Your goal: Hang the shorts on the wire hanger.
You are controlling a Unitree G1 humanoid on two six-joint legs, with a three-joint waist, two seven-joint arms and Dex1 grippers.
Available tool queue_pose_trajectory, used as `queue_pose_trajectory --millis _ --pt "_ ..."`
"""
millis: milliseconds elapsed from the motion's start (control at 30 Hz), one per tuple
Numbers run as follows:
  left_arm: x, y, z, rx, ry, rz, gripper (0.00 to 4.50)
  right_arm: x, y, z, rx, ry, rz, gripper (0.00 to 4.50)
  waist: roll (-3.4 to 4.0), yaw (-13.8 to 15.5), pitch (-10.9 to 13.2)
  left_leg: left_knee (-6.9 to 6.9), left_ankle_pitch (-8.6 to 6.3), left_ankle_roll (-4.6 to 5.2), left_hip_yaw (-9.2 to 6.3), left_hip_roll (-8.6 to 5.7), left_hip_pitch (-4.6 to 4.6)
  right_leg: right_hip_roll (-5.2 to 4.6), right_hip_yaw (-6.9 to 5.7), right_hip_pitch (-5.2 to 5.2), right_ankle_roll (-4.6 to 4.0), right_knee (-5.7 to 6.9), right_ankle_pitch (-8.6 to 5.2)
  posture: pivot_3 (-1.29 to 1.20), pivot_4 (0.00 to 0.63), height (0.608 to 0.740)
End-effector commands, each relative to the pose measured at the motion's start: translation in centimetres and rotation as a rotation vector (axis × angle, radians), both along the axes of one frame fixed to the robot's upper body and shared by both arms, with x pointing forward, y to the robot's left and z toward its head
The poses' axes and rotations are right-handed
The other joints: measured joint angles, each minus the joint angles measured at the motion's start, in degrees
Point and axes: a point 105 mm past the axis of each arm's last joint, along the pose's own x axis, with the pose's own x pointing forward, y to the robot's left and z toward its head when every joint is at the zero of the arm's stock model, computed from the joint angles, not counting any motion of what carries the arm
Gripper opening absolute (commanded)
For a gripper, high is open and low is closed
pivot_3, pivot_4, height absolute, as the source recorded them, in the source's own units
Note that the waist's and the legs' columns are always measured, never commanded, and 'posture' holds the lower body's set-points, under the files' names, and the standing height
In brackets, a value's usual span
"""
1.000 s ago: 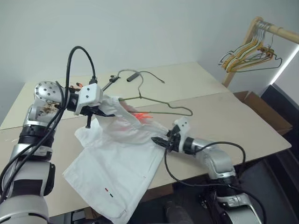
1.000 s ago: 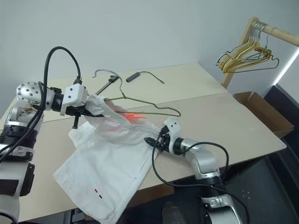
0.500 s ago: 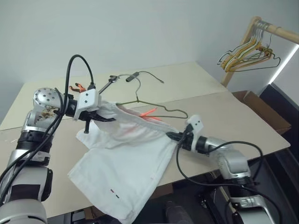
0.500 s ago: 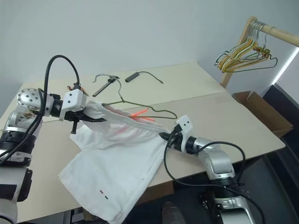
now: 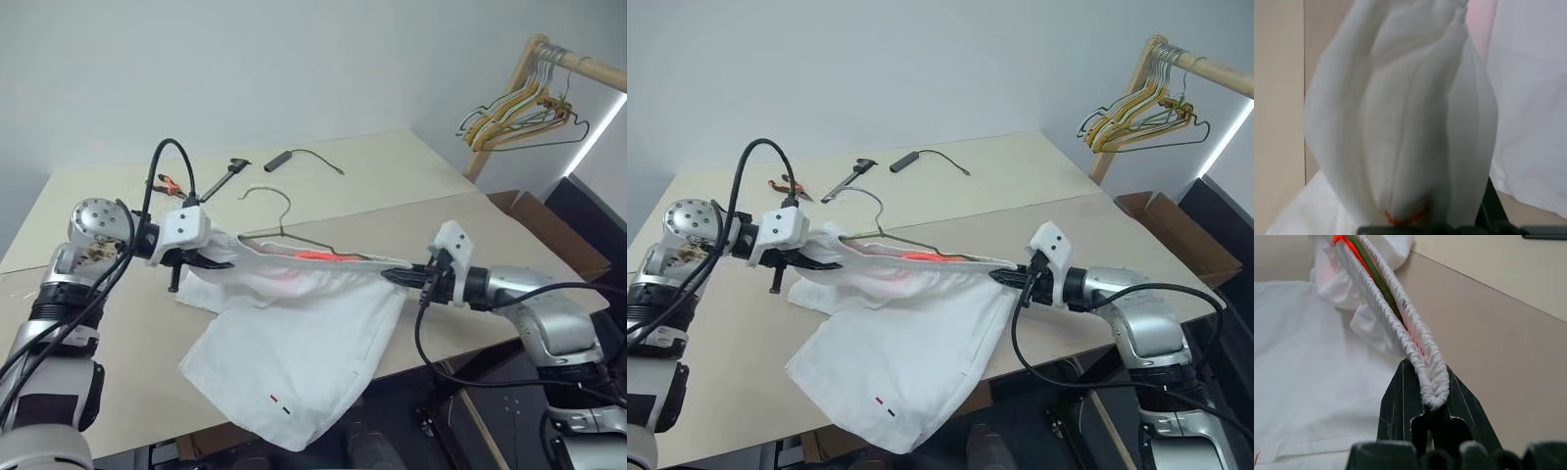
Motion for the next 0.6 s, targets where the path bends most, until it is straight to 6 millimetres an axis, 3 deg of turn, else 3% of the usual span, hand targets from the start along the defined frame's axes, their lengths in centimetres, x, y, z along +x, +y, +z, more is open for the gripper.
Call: queue_pose_trajectory --millis 33,267,500,600 --pt "0.0 2.5 -1.1 0.131 0.0 0.072 0.0 -0.1 -0.4 2.7 -0.019 -0.1 0.029 0.03 0.0 0.0 0.0 0.0 0.0 0.0 0.01 0.0 0.0 0.0 0.0 0.0 0.0 0.0 0.0 -0.12 0.0 0.74" --pt "0.4 2.0 -2.5 0.147 0.023 0.088 0.0 -1.4 1.0 4.0 -0.052 -0.139 0.147 0.03 0.0 0.0 0.0 0.02 0.0 0.0 0.03 0.0 -0.04 -0.01 -0.03 0.0 0.0 -0.01 0.0 -0.13 0.0 0.74" --pt "0.7 -1.2 -1.7 0.063 0.01 -0.009 0.0 -0.4 3.9 4.2 -0.148 -0.203 0.153 0.03 0.0 0.0 0.0 0.02 0.0 0.0 0.06 0.01 -0.04 0.0 -0.04 -0.01 0.0 0.0 0.0 -0.14 0.0 0.74" --pt "1.0 -2.2 -1.3 0.037 -0.003 -0.023 0.0 0.1 4.2 3.8 -0.191 -0.2 0.128 0.93 0.0 -0.1 0.0 0.04 0.0 0.0 0.09 0.0 -0.06 0.0 -0.04 -0.03 0.0 0.01 0.0 -0.14 0.0 0.74"
